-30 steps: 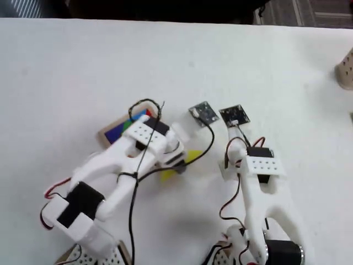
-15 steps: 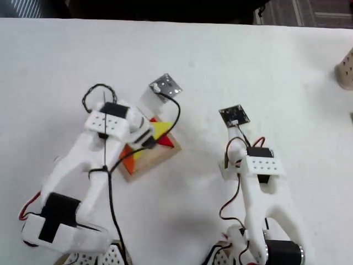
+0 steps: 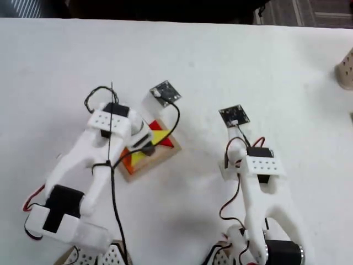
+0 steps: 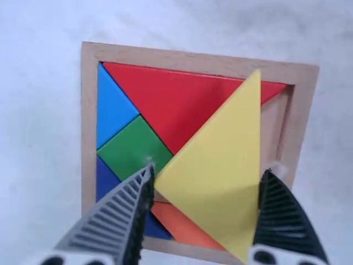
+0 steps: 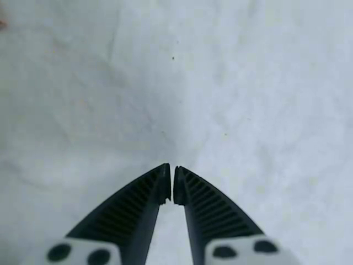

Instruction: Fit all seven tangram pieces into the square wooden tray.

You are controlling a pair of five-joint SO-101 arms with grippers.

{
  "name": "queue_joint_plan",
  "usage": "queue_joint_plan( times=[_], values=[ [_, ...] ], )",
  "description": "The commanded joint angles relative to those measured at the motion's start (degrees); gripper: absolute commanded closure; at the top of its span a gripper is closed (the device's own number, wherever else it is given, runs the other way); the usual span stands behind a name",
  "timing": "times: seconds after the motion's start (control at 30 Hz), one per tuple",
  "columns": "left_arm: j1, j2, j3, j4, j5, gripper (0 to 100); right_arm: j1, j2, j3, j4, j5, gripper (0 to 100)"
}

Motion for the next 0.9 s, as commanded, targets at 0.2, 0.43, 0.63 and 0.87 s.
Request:
queue_joint_plan(
  times=[0.2, 0.43, 0.63, 0.87],
  values=[
    [-0.7, -0.4, 2.9, -5.1, -1.0, 81, 0.0, -0.1, -2.2, 0.5, 0.6, 97.9],
    [-1.0, -0.6, 3.0, -4.8, -2.5, 69, 0.0, -0.1, -2.2, 0.5, 0.6, 97.9],
    [-1.4, -0.7, 2.5, -4.8, -2.5, 68, 0.0, -0.1, -2.2, 0.5, 0.6, 97.9],
    [-4.2, -0.7, 0.4, -4.8, -2.4, 69, -0.1, 0.0, -2.2, 0.3, 0.6, 97.8]
  ],
)
